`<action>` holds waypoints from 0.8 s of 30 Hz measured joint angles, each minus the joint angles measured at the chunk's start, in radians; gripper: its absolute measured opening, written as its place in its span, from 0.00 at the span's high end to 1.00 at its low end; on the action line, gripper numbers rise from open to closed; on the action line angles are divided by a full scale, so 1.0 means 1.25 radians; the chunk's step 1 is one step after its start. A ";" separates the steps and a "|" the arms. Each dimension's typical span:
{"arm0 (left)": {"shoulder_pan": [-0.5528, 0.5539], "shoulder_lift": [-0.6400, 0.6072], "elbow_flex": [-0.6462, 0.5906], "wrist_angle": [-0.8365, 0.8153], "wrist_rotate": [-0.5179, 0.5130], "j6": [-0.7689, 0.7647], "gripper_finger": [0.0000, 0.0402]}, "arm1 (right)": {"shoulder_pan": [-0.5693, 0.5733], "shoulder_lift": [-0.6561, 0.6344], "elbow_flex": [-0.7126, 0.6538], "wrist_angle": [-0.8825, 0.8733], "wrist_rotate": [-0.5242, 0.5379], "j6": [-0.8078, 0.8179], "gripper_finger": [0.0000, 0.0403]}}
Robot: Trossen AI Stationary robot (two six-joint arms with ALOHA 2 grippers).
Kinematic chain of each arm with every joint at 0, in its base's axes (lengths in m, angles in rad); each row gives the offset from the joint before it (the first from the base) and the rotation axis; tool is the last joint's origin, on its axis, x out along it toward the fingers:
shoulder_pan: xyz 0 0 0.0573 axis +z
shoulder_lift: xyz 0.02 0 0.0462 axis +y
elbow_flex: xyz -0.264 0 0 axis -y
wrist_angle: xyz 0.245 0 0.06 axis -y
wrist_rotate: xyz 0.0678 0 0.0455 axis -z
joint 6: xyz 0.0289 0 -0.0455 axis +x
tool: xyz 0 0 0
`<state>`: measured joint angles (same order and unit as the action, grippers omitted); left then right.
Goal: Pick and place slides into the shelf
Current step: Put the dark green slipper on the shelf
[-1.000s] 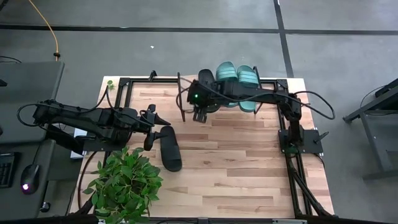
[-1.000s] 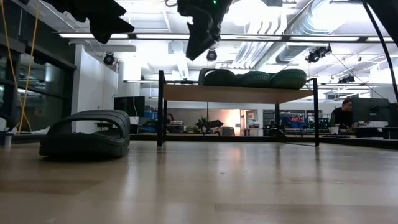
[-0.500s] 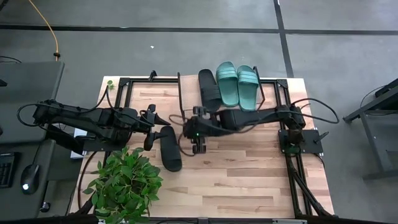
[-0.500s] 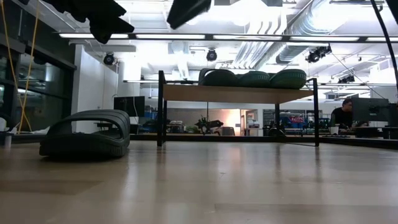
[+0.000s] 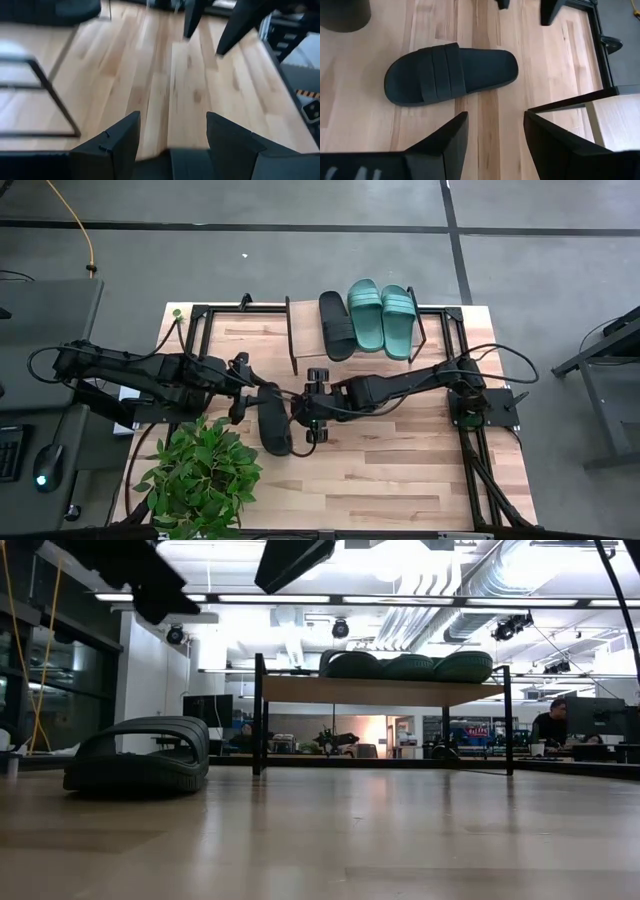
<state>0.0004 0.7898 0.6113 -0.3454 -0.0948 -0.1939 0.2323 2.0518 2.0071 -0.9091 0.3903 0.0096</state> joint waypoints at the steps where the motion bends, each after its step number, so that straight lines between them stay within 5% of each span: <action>1: 0.000 0.000 0.000 -0.018 0.000 -0.008 0.48 | 0.000 0.000 0.000 0.000 0.000 0.002 0.55; 16: 0.008 0.000 -0.018 -0.098 -0.001 -0.019 0.48 | 0.011 0.023 0.000 -0.024 -0.008 0.022 0.55; 24: 0.152 0.000 -0.077 -0.084 0.083 -0.018 0.48 | 0.038 0.026 -0.031 -0.079 -0.016 0.077 0.55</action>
<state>0.1903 0.7895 0.5149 -0.4505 0.0089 -0.2161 0.2796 2.0845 1.9686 -1.0073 0.3708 0.1059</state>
